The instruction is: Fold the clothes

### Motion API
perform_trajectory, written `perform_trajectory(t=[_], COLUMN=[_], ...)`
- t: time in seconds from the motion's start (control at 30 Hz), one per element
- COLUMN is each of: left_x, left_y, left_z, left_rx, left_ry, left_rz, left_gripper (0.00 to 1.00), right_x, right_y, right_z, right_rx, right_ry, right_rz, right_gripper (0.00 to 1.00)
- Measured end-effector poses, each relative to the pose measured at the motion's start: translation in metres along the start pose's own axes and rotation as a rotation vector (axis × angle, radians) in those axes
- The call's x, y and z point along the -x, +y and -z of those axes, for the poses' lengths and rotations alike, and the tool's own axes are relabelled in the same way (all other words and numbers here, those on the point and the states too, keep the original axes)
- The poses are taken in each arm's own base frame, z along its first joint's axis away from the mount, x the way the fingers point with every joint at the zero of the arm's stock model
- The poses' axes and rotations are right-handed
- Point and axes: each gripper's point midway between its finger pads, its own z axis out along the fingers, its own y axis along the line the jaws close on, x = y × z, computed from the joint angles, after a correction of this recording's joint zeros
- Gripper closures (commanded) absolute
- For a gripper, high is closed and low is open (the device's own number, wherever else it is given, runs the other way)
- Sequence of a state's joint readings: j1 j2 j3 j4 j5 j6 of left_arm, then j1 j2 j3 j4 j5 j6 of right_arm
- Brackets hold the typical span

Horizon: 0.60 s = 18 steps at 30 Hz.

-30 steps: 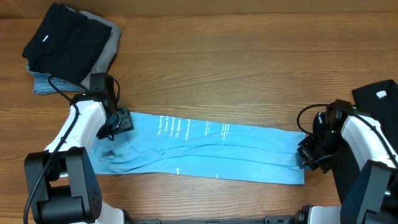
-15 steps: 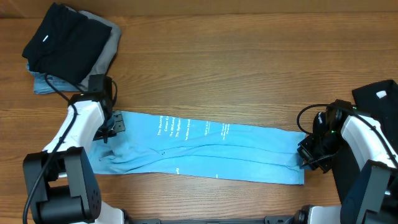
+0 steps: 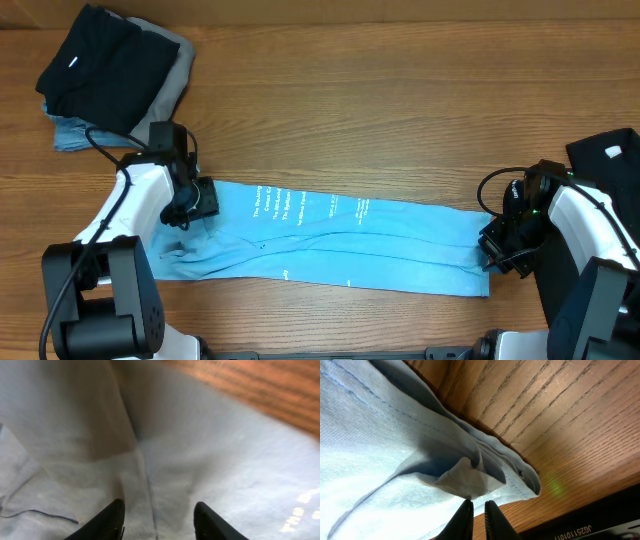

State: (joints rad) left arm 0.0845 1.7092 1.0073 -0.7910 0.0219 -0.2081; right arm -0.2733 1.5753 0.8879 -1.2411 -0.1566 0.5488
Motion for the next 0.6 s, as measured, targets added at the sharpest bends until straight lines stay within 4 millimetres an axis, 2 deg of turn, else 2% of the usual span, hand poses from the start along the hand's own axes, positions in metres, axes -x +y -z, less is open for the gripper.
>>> perform_trajectory(t=[0.07, 0.1, 0.2, 0.33, 0.43, 0.6], left_x=[-0.007, -0.012, -0.022, -0.032, -0.027, -0.006], left_y=[0.003, 0.005, 0.009, 0.019, 0.025, 0.039], left_z=[-0.006, -0.009, -0.013, -0.006, 0.007, 0.035], left_rx=[0.012, 0.019, 0.037, 0.085, 0.118, 0.210], left_ry=[0.014, 0.029, 0.065, 0.115, 0.122, 0.085], left_rz=[-0.002, 0.003, 0.000, 0.010, 0.020, 0.039], left_gripper=[0.94, 0.96, 0.96, 0.96, 0.96, 0.95], right_x=[0.000, 0.000, 0.000, 0.000, 0.000, 0.000], right_y=[0.000, 0.000, 0.000, 0.000, 0.000, 0.000], right_z=[0.000, 0.000, 0.000, 0.000, 0.000, 0.000], right_rx=[0.000, 0.001, 0.001, 0.001, 0.001, 0.000], right_ry=[-0.001, -0.001, -0.001, -0.001, -0.001, -0.001], right_rz=[0.001, 0.000, 0.001, 0.001, 0.001, 0.002], right_gripper=[0.88, 0.88, 0.88, 0.88, 0.88, 0.88])
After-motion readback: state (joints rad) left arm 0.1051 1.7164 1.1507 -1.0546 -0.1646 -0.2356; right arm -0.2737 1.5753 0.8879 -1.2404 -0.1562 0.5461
